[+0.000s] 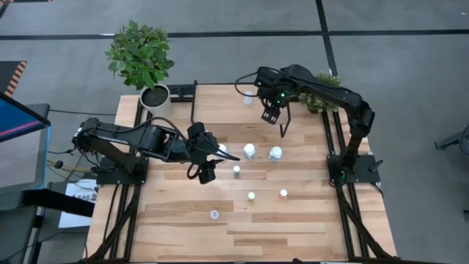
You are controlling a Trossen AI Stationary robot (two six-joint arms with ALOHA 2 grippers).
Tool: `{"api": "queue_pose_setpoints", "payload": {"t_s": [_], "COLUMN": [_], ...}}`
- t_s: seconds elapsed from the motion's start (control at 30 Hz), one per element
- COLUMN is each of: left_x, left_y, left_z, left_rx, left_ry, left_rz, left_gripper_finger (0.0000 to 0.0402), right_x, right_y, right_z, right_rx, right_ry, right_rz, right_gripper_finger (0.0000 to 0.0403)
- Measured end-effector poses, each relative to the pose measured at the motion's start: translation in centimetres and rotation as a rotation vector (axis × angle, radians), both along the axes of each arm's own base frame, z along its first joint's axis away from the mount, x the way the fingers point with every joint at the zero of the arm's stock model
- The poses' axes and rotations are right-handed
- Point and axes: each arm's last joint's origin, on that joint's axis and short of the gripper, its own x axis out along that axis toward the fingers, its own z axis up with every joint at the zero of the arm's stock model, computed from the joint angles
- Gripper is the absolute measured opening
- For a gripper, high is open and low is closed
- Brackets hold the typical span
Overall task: Pick and place medicine bottles onto shelf by color
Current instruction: Put the top white pill bottle on the shelf, then adjust the left white pill bottle on the shelf
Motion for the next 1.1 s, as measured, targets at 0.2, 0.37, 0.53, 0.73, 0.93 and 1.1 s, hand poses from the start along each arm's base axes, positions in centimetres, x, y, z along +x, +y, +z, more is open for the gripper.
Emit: {"api": "queue_pose_setpoints", "payload": {"t_s": [0.2, 0.37, 0.53, 0.73, 0.93, 1.1], "left_x": [0.0, 0.0, -0.1, 0.9, 4.1, 6.9], "left_y": [0.0, 0.1, 0.5, 3.6, 9.4, 13.1], "left_z": [0.0, 0.0, 0.1, -0.2, -1.9, -4.4], "left_rx": [0.0, 0.016, 0.097, 0.153, 0.151, 0.124], "left_ry": [0.0, -0.004, -0.021, -0.003, -0.043, -0.008], "left_rz": [0.0, 0.015, 0.099, 0.2, 0.393, 0.335], "left_gripper_finger": [0.022, 0.022, 0.022, 0.0212, 0.0173, 0.0109], "right_x": [0.6, 2.7, 3.5, -1.0, -6.6, -11.6], "right_y": [0.7, 1.1, 2.1, 5.3, 10.4, 14.7], "right_z": [4.5, 6.5, 6.9, 10.9, 15.0, 17.1], "right_rx": [-0.093, -0.207, -0.22, -0.208, -0.176, -0.091], "right_ry": [-0.185, -0.42, -0.476, -0.559, -0.712, -0.828], "right_rz": [0.028, 0.068, 0.09, 0.067, 0.113, 0.202], "right_gripper_finger": [0.0238, 0.0238, 0.0237, 0.0222, 0.0199, 0.0178]}}
